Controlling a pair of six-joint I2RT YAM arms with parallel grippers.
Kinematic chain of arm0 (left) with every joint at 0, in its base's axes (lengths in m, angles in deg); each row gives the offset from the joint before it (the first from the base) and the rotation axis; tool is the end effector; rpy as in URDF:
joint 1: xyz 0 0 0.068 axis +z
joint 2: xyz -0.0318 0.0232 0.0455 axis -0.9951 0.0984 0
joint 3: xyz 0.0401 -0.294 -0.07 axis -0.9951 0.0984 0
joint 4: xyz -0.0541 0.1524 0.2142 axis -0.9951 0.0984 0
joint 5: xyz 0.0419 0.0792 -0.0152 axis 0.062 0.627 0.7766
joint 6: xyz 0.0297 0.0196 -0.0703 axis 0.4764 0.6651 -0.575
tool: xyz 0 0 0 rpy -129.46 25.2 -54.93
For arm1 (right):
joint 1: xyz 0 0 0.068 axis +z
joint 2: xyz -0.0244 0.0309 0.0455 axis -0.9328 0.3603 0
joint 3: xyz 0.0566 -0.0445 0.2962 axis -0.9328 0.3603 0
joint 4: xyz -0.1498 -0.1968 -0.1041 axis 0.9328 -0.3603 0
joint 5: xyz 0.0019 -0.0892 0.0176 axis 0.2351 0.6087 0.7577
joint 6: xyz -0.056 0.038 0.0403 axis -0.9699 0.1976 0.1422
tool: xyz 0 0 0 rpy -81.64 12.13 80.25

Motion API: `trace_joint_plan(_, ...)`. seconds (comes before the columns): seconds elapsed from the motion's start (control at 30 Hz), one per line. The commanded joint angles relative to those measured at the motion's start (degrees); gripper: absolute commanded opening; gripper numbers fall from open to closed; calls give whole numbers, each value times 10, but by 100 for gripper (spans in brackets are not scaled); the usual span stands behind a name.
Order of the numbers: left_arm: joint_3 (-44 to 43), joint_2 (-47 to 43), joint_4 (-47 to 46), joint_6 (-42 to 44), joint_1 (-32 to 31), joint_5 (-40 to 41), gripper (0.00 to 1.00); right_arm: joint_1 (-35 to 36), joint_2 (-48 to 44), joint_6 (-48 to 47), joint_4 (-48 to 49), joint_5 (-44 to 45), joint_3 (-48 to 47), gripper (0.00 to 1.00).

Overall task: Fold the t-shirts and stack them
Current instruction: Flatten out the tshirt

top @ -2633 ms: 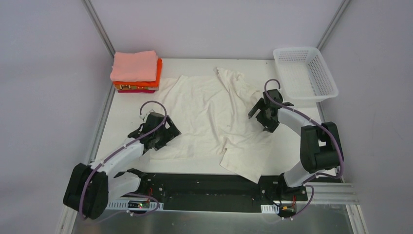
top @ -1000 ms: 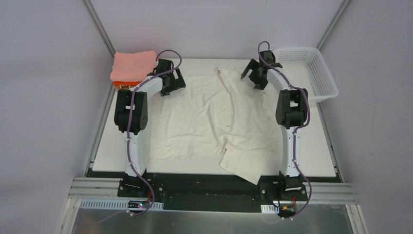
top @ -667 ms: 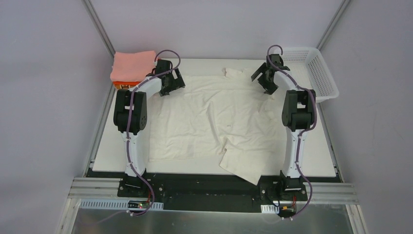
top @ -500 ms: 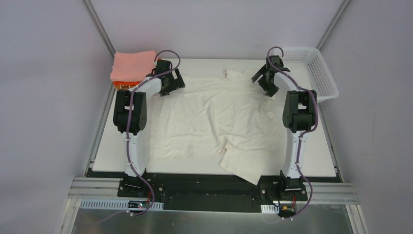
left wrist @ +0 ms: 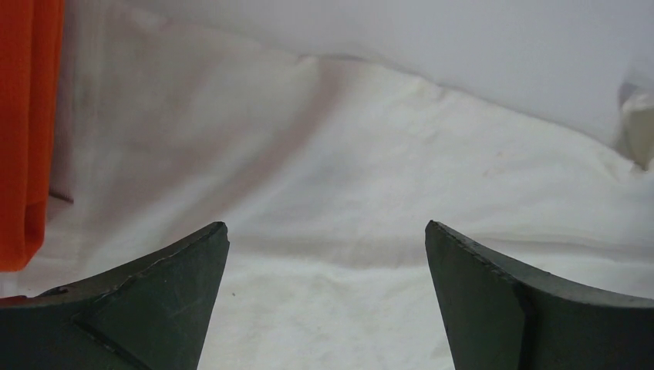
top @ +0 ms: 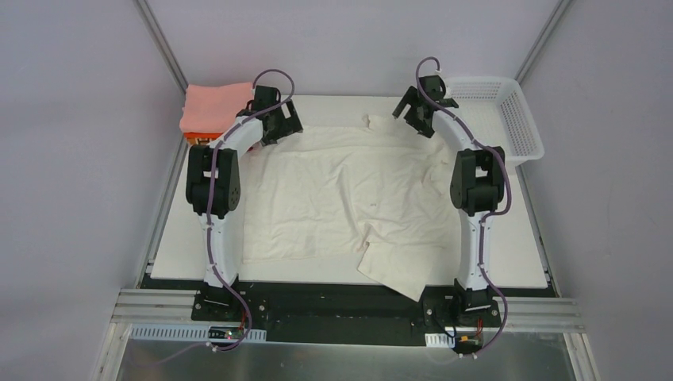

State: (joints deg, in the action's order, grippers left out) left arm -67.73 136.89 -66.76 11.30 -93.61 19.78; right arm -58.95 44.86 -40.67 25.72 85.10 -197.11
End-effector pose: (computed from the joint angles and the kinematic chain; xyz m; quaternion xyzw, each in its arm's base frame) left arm 0.5332 -0.0921 0.2077 -0.1408 0.9001 -0.1672 0.3768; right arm 0.5691 0.0904 0.2242 0.1192 0.9068 0.0493 0.4014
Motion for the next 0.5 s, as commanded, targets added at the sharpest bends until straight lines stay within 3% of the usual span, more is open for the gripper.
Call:
trace_joint_plan(0.0,-64,11,9,18,7,-16,99,14,27,28,63,-69,-68,100)
trace_joint_plan(0.1,-103,39,9,22,7,-33,99,17,89,74,62,-120,-137,100)
trace_joint_plan(0.27,-163,109,10,38,7,-55,99,24,171,107,78,-127,-221,99)
trace_joint_plan(0.47,-193,150,20,39,12,-36,99,25,186,108,97,-84,-204,99)
